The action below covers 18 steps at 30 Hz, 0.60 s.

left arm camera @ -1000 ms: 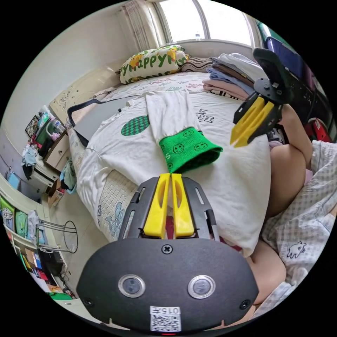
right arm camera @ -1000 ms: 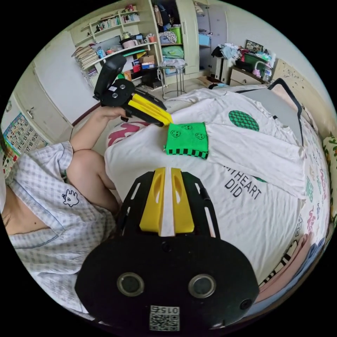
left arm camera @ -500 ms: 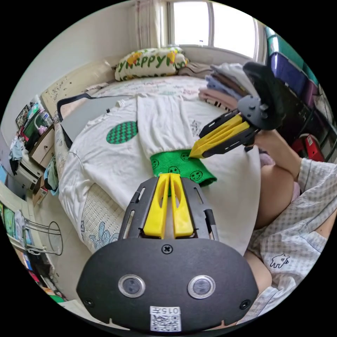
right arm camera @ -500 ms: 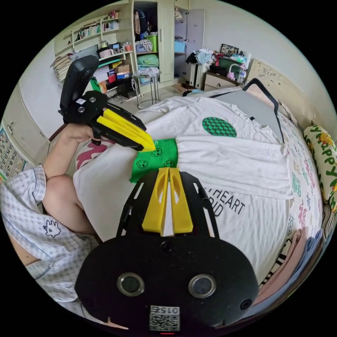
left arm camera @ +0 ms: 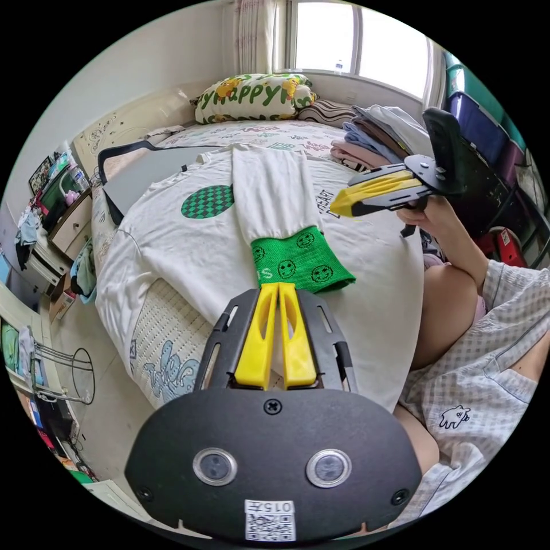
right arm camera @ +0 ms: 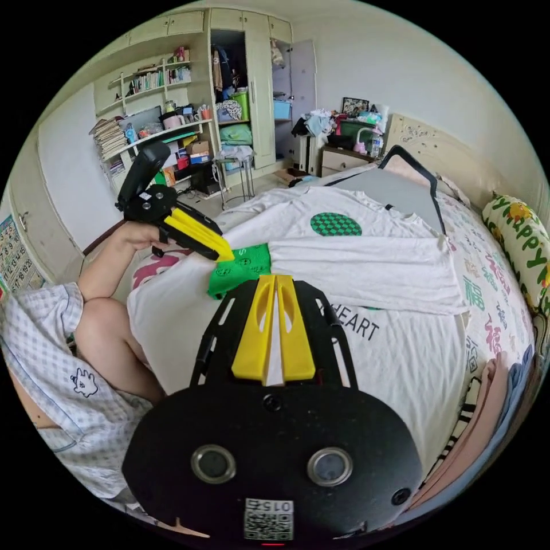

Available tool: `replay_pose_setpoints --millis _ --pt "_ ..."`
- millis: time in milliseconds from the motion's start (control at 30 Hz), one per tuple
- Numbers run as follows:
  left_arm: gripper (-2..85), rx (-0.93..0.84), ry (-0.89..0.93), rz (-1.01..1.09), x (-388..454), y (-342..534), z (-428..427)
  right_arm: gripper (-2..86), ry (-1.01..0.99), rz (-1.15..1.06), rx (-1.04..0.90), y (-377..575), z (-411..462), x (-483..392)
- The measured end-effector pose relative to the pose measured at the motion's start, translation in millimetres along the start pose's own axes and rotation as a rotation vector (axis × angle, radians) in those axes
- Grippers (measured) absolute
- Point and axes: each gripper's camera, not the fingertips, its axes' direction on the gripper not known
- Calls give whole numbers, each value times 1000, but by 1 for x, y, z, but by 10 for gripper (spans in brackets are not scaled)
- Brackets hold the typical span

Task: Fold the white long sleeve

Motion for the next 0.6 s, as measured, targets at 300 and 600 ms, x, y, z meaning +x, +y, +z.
replay_pose_setpoints --millis 300,600 --pt "77 586 186 -645 -148 165 -57 -4 64 -87 -263 -59 28 -12" --pt "173 782 528 -1373 -255 451 98 42 -109 -249 -95 -187 2 -45"
